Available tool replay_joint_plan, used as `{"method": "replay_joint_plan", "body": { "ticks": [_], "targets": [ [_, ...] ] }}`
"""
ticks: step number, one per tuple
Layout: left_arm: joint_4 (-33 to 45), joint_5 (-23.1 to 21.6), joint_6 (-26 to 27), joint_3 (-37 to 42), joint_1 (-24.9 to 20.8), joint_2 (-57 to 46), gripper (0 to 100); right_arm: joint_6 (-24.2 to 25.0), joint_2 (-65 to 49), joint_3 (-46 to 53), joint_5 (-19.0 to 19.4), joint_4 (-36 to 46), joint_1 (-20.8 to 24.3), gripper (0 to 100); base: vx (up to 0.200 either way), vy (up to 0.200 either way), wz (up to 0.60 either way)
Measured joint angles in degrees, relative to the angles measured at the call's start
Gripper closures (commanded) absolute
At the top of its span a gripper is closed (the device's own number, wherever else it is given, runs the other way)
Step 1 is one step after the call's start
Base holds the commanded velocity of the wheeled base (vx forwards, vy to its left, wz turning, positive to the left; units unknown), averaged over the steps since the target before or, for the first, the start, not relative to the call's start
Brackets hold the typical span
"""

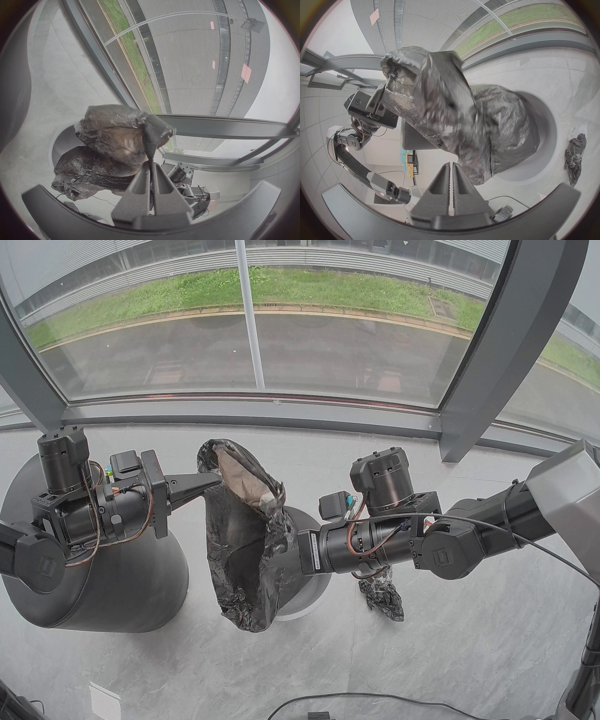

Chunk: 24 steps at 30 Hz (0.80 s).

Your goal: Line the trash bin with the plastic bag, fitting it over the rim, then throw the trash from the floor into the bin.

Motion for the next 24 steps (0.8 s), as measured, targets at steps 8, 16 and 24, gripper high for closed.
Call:
{"method": "replay_joint_plan", "body": {
  "ticks": [8,16,24],
  "targets": [
    [-0.26,0.07,0.06,1.65,0.12,1.55,100,-0.24,0.95,2.21,-0.2,-0.09,-1.07,100,0.0,0.0,0.0],
    [-0.46,0.07,0.11,2.89,0.17,2.6,100,-0.35,0.32,8.81,-0.24,-8.09,-3.15,100,0.0,0.0,0.0],
    [-6.63,0.02,0.0,2.97,0.15,5.71,100,-0.3,-0.01,16.31,-0.22,-14.79,-7.36,100,0.0,0.0,0.0]
  ]
}}
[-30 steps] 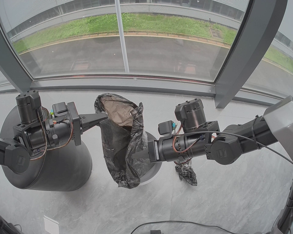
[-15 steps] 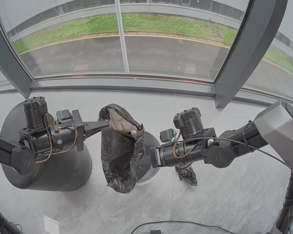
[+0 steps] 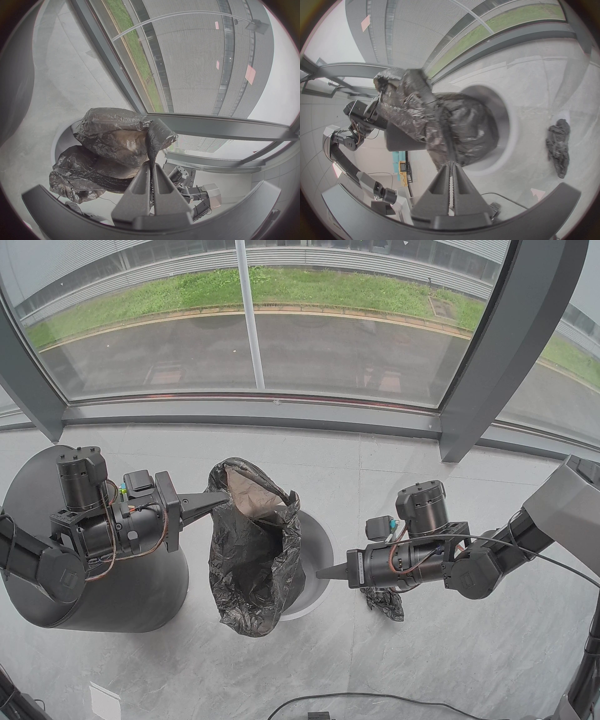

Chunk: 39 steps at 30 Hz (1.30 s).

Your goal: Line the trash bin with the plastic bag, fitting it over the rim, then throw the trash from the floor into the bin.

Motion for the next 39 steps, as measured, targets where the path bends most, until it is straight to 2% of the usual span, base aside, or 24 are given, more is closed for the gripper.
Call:
{"method": "replay_joint_plan", "body": {
  "ticks": [7,14,15,23,32,39],
  "targets": [
    [-2.93,0.05,-0.06,-0.17,-0.23,3.56,100,-0.54,-0.99,5.27,-0.02,-3.28,-3.61,100,0.0,0.0,0.0],
    [-3.36,0.09,-0.2,0.28,-0.11,4.28,100,-0.87,-5.38,8.67,-0.99,-5.11,-2.94,100,0.0,0.0,0.0],
    [-3.36,0.11,-0.22,0.39,-0.06,4.13,100,-0.84,-6.06,8.72,-1.76,-5.17,-2.41,0,0.0,0.0,0.0],
    [-3.45,0.07,-0.27,1.6,-0.23,2.82,100,-0.71,-7.8,5.38,-11.57,-4.4,1.57,0,0.0,0.0,0.0],
    [-3.44,0.05,-0.3,2.62,-0.34,1.38,100,-1.96,-3.19,-4.85,-28.29,-0.84,7.56,0,0.0,0.0,0.0],
    [-3.44,0.05,-0.33,3.15,-0.34,0.72,100,-3.85,3.71,-16.36,-44.93,5.64,12.13,0,0.0,0.0,0.0]
  ]
}}
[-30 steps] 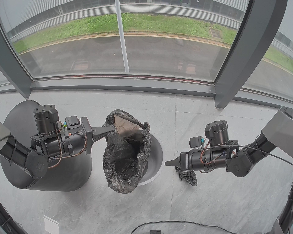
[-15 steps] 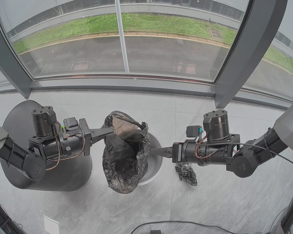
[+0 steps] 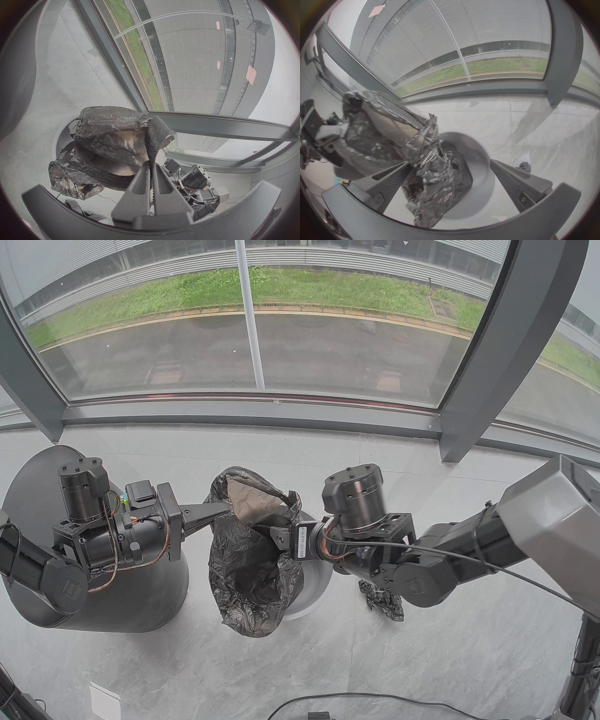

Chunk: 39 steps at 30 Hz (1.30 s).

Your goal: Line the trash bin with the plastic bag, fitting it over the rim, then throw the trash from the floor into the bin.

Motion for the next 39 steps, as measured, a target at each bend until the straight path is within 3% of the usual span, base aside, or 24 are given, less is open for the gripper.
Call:
{"method": "replay_joint_plan", "body": {
  "ticks": [2,6,20,25,39],
  "targets": [
    [-0.06,0.0,0.02,0.09,0.01,-0.09,100,-0.8,2.34,-3.06,-4.21,1.32,1.17,0,0.0,0.0,0.0],
    [-0.06,0.0,0.06,0.18,0.17,-0.13,100,-2.26,5.56,-6.34,-6.92,2.5,2.51,0,0.0,0.0,0.0],
    [-0.12,0.17,0.22,0.11,0.5,1.0,100,-2.0,8.13,-4.85,-7.45,2.5,1.38,0,0.0,0.0,0.0],
    [0.18,0.79,0.71,0.16,0.69,1.35,100,-1.97,7.0,-2.85,-10.81,2.06,0.22,0,0.0,0.0,0.0],
    [4.34,0.99,8.13,1.32,1.22,2.4,100,-0.91,4.43,0.85,-13.93,1.78,-1.76,0,0.0,0.0,0.0]
  ]
}}
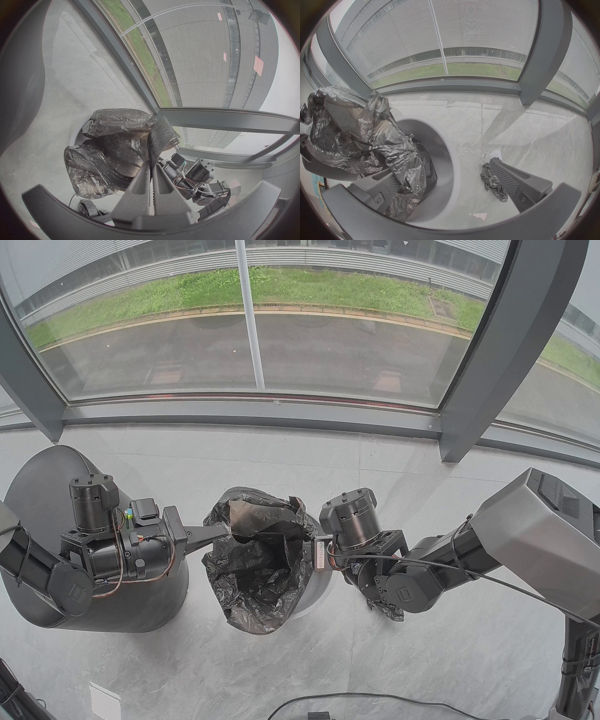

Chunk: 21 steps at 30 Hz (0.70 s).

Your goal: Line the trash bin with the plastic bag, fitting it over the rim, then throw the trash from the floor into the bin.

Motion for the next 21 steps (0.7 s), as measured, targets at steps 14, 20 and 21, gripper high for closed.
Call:
{"method": "replay_joint_plan", "body": {
  "ticks": [14,20,21],
  "targets": [
    [-0.32,0.5,0.41,0.0,0.02,1.38,100,2.83,-0.62,5.38,-0.13,-0.17,-3.8,0,0.0,0.0,0.0],
    [-0.35,0.46,0.4,0.0,-0.02,1.76,100,4.39,-1.54,9.31,0.34,-0.44,-5.16,0,0.0,0.0,0.0],
    [-0.38,0.46,0.4,0.0,-0.06,1.84,100,4.47,-1.65,9.78,0.44,-0.55,-5.4,0,0.0,0.0,0.0]
  ]
}}
